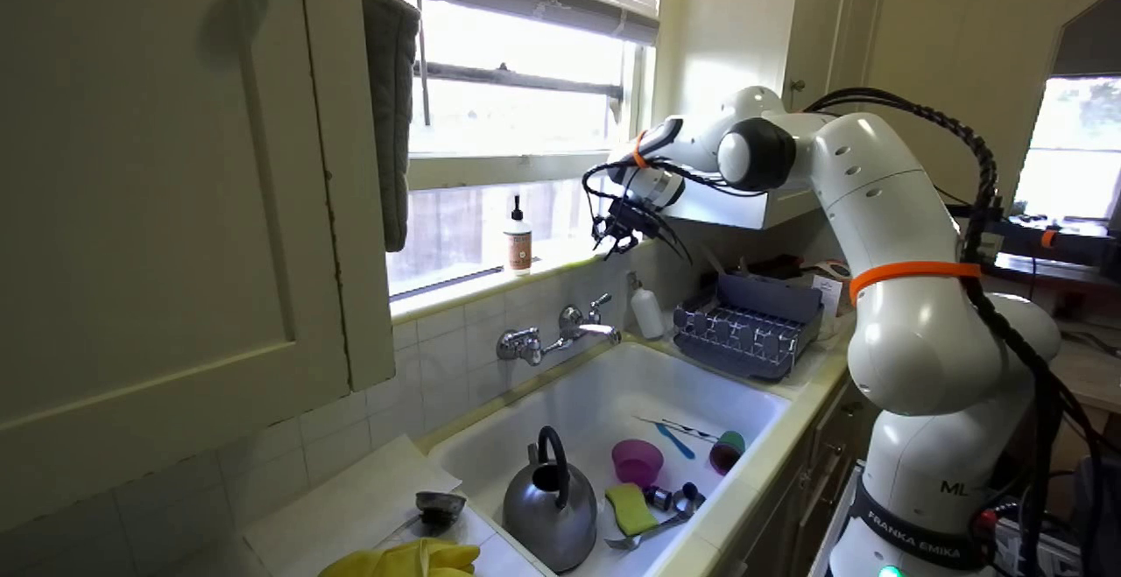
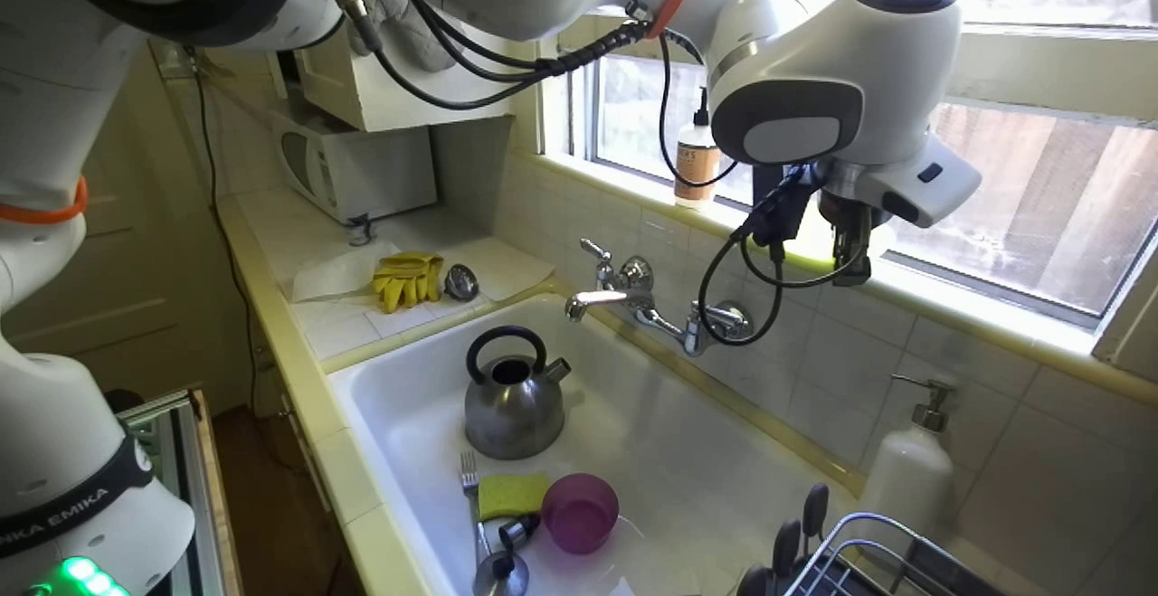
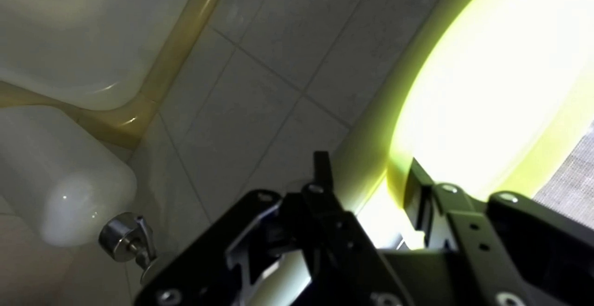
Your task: Put the yellow plate on the windowsill.
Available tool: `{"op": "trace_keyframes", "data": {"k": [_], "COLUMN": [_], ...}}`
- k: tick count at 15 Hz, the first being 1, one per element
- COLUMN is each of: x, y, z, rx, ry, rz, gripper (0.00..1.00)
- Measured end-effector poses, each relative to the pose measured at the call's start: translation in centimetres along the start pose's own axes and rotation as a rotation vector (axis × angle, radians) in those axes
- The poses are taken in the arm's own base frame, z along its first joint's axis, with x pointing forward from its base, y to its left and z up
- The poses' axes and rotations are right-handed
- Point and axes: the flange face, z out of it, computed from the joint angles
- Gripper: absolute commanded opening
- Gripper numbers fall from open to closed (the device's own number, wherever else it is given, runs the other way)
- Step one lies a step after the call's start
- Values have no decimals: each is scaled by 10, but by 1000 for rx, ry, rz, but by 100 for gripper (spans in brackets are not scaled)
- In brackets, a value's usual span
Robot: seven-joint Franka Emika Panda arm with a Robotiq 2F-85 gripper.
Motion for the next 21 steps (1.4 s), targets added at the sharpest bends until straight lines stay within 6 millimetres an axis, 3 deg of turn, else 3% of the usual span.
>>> {"op": "trace_keyframes", "data": {"k": [6,13,15,18,20,21], "x": [2,9,10,11,11,11], "y": [3,14,16,17,18,18], "z": [-2,-8,-8,-9,-10,-10], "rx": [-6,-11,-13,-15,-16,-17], "ry": [5,15,16,18,19,19], "rz": [-9,-18,-25,-30,-32,-33], "gripper": [34,39,42,61,62,68]}}
